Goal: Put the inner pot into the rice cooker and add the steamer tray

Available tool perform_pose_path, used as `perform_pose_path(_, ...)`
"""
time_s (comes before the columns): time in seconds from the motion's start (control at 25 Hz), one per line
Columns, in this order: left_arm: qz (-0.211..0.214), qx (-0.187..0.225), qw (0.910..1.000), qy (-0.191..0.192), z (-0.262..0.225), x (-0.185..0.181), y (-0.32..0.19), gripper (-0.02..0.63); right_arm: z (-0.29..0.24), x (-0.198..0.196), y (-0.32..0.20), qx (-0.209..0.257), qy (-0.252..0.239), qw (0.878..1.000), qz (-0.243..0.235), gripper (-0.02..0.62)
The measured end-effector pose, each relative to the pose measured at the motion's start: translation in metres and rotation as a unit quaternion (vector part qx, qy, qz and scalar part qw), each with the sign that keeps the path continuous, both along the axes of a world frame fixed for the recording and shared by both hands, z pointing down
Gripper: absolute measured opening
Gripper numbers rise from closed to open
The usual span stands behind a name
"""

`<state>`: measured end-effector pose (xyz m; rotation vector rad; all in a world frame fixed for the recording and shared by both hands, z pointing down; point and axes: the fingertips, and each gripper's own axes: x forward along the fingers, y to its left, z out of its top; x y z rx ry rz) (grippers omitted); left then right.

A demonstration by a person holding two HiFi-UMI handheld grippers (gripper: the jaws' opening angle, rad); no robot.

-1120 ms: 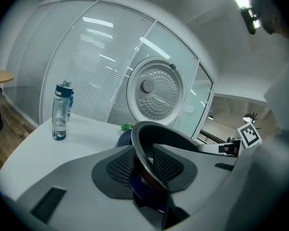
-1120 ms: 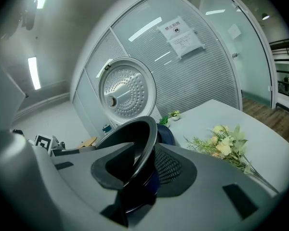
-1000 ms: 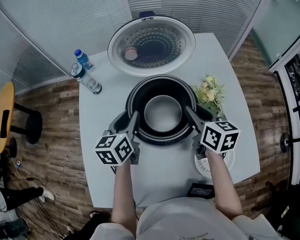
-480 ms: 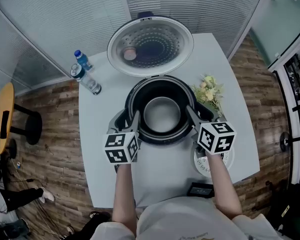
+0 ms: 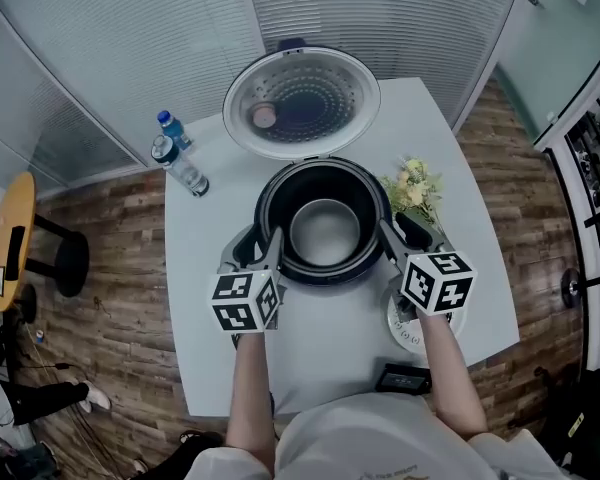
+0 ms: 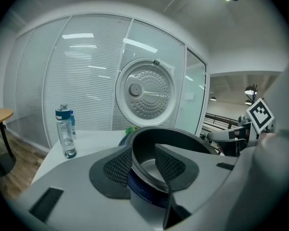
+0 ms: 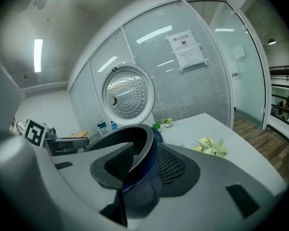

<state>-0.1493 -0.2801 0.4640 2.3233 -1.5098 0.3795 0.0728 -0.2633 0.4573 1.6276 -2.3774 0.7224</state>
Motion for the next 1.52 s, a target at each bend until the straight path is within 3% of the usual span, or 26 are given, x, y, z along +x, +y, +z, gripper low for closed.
perform_pose_path(0.48, 0.032, 0.016, 0.9992, 0.018, -0.025, 0.020, 0.070, 0.141, -0.026, 0.010, 0.073, 0.021, 0.011, 1.000, 0.014, 0.149)
perform_pose_path(0.84, 0.081, -0.001, 0.9964, 0.028, -0.013, 0.058, 0.143, 0.141, -0.014, 0.038, 0.148, 0.008, 0.017, 0.999, 0.039, 0.149)
perform_pose_path(1.24, 0.150, -0.040, 0.9873, 0.033, 0.019, 0.128, 0.195, 0.141, -0.001, 0.100, 0.212, -0.007, 0.023, 0.994, 0.102, 0.149)
perform_pose_path(1.52, 0.161, -0.063, 0.9843, 0.035, 0.035, 0.170, 0.202, 0.141, 0.035, 0.143, 0.232, -0.049, 0.023, 0.992, 0.117, 0.149)
